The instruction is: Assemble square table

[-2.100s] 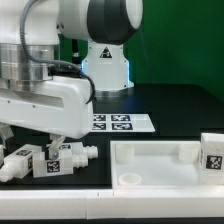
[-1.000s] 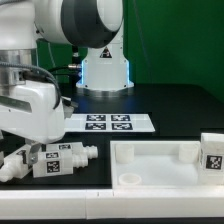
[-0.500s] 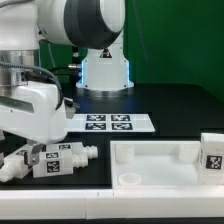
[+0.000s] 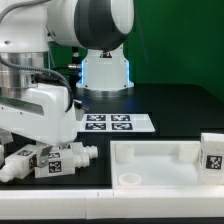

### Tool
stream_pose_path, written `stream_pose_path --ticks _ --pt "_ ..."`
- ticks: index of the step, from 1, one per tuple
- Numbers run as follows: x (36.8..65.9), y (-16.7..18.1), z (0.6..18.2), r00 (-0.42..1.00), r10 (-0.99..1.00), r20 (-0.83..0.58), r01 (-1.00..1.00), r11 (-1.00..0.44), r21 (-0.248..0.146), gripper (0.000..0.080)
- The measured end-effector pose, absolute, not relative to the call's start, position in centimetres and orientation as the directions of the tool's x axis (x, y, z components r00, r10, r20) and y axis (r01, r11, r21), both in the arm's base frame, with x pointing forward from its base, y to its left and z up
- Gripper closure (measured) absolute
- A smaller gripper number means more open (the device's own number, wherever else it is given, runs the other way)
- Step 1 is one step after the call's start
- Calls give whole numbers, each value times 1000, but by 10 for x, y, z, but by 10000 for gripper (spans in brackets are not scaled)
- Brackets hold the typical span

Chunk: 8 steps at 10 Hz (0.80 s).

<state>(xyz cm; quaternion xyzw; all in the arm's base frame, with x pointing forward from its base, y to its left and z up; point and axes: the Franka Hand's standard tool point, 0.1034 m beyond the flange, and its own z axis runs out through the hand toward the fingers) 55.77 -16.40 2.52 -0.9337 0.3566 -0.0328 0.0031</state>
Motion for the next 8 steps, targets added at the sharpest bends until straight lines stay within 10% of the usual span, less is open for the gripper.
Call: stream_pose_path --ticks 6,8 --pt "550 -169 11 743 -668 53 -668 -744 -9 151" --pt "550 -170 11 742 -668 53 -668 -744 -9 403"
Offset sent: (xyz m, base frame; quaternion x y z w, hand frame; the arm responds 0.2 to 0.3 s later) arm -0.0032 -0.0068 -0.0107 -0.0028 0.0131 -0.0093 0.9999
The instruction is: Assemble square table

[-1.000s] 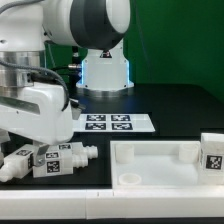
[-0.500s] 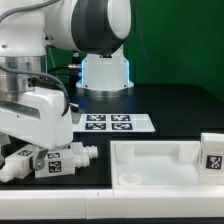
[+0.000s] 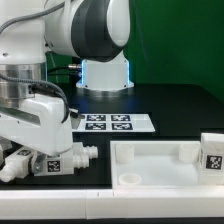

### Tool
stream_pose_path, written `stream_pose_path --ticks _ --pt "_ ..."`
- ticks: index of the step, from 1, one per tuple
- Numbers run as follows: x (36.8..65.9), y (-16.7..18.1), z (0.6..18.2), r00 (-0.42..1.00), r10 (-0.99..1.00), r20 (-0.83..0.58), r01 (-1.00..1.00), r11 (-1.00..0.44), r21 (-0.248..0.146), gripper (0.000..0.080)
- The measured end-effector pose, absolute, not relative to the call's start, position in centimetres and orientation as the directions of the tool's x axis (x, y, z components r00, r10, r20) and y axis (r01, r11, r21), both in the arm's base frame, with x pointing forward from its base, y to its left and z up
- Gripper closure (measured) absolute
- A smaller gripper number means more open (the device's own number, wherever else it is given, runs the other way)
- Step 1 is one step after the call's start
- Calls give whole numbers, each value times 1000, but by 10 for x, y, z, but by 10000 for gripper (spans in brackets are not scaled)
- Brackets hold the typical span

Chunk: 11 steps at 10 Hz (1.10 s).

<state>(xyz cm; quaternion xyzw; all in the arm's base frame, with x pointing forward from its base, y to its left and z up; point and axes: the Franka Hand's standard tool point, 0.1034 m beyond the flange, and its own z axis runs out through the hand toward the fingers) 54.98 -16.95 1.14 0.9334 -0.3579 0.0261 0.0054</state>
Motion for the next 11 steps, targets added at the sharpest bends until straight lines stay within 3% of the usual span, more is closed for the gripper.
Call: stream_pose_path --ticks 1,2,5,6,9,10,11 --pt "550 -170 11 742 -668 53 -668 -744 -9 403" --pt "550 -170 11 742 -668 53 -668 -744 -9 515" --pt "550 -171 13 748 -661 51 -662 -749 -7 515" --pt "551 -173 22 763 -645 50 -645 -764 -11 515" --pt "541 -178 70 767 -641 26 -638 -767 -66 515" --pt "537 -175 79 752 -659 24 -656 -751 -79 515" --pt "537 -176 76 752 -659 24 -656 -751 -75 515"
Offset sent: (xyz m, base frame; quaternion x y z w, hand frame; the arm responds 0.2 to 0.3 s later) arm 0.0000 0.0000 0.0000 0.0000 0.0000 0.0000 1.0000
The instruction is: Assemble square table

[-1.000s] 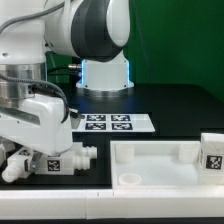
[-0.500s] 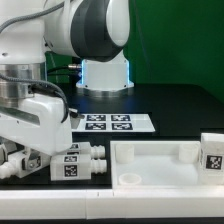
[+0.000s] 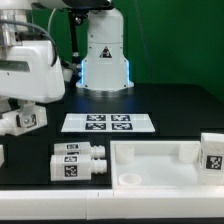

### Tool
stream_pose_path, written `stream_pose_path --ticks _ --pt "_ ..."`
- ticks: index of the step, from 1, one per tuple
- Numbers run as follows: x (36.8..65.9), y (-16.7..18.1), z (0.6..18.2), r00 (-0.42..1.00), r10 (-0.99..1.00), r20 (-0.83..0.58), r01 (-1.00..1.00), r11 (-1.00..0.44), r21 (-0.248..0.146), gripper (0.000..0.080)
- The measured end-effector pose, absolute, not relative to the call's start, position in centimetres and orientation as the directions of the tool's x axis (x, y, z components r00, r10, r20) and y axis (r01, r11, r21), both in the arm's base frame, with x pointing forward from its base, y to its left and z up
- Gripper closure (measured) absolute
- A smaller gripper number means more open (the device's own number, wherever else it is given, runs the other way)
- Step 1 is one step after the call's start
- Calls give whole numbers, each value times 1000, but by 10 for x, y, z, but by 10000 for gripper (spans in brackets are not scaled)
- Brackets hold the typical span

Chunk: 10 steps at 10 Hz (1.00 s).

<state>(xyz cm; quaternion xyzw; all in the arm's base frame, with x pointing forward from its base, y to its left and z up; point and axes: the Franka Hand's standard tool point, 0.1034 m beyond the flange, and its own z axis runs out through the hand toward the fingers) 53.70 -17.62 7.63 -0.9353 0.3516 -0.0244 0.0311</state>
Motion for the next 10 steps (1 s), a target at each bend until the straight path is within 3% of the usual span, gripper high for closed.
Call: stream_pose_path --ticks 1,3,7,10 --pt "536 -176 74 752 -659 21 -656 -751 -72 515" --pt "536 -174 73 613 -790 4 -787 -612 -77 515" --pt "517 -155 62 69 -997 -47 -997 -67 -48 515" --pt "517 -150 59 -120 -991 -63 -992 122 -36 514"
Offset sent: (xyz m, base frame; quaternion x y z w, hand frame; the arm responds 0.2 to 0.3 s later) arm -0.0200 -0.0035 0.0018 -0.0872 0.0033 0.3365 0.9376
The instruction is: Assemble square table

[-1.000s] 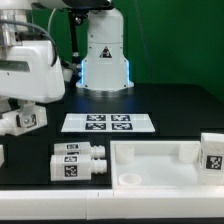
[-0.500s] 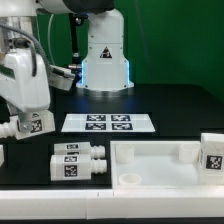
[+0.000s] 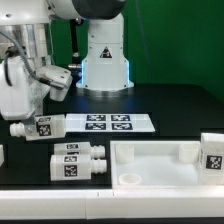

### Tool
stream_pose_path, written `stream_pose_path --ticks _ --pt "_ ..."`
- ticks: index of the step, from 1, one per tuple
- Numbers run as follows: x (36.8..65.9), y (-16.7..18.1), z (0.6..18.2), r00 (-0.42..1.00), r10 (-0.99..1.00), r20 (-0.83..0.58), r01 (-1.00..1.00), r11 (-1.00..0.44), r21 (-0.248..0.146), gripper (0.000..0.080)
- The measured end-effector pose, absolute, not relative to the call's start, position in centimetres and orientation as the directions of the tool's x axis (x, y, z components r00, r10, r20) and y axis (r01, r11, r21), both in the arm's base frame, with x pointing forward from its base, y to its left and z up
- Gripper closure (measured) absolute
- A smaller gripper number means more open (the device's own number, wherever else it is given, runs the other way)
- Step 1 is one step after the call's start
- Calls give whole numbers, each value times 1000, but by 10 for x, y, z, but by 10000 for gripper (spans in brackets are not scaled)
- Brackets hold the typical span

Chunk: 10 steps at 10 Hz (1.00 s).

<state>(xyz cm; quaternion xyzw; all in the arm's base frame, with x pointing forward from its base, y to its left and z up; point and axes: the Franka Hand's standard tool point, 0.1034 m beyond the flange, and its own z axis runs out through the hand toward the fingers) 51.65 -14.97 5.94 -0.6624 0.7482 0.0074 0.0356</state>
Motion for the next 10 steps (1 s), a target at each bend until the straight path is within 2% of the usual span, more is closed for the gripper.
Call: stream_pose_path --ticks 2,4,5,8,10 --pt "514 -149 59 -229 -970 -77 -972 231 -28 514" --pt "477 -156 58 -525 -845 -102 -851 521 65 514" --pt "466 -155 55 -609 -788 -86 -793 603 88 514" --pt "469 -137 51 -719 -691 -74 -695 712 102 514" --pt "468 -137 50 -709 -702 -71 -705 702 102 514"
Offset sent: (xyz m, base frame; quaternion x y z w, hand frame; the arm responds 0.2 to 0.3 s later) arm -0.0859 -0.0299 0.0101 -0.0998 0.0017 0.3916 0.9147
